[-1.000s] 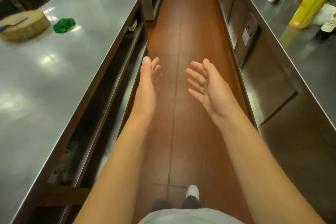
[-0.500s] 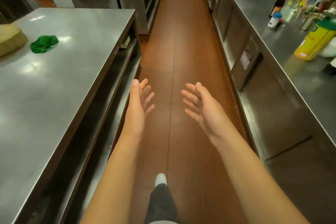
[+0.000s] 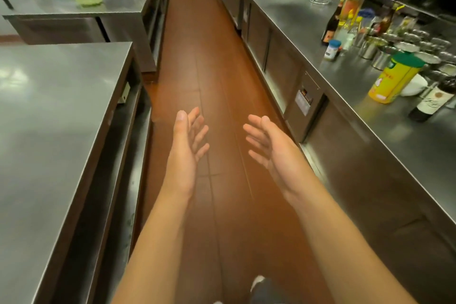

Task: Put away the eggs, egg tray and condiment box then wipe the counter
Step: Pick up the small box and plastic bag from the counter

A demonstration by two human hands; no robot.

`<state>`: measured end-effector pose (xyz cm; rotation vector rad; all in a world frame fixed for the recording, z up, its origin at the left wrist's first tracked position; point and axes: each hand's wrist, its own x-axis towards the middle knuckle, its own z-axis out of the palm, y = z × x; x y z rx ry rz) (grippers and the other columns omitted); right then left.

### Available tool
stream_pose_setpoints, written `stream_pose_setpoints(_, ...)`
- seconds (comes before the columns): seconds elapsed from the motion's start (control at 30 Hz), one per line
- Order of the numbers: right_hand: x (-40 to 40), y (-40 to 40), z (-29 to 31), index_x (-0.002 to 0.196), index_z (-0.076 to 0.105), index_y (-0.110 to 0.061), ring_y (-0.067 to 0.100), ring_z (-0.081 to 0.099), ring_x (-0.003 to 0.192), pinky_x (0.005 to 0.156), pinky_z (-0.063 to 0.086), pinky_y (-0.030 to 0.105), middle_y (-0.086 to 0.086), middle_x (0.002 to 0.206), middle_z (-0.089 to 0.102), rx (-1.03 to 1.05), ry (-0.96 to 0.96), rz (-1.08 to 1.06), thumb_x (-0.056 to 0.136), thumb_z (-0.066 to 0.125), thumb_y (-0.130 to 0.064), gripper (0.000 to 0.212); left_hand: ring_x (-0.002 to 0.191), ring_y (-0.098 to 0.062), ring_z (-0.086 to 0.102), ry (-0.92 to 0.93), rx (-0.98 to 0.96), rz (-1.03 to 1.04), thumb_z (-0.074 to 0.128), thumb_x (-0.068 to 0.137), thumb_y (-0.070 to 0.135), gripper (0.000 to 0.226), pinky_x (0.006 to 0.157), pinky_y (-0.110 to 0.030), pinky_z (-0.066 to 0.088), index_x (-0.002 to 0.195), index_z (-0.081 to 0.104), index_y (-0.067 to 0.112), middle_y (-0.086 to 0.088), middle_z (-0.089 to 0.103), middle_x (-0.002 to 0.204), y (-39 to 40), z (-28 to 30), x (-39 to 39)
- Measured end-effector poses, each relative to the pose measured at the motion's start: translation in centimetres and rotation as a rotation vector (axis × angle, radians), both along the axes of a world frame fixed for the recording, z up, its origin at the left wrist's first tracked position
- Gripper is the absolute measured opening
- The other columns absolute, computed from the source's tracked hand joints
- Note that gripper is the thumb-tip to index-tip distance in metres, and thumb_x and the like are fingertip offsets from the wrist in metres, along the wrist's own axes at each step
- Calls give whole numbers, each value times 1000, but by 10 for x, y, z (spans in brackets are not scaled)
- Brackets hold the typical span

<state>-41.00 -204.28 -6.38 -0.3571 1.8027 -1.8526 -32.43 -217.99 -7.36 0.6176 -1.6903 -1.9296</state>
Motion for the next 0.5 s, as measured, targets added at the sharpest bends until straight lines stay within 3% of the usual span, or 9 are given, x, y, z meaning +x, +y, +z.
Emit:
stream_pose_setpoints(0.33,-145,-135,-19,142,50,-31,7,53,127,108,42,33,-9,138,59,-12,-59,117,102,36,-50,46,134,-6,48,-84,-64,113,21,94,64,68,113,-34,37,151,39,31,8,44,154,-121,-2,-120)
stream_pose_setpoints(0.5,-251,-217,5,140,52,-32,9,52,128,110,41,36,-9,139,58,-87,-19,224,102,36,-53,47,136,-5,46,-73,-110,228,27,87,78,78,118,-40,33,151,39,34,12,45,153,-191,19,-187)
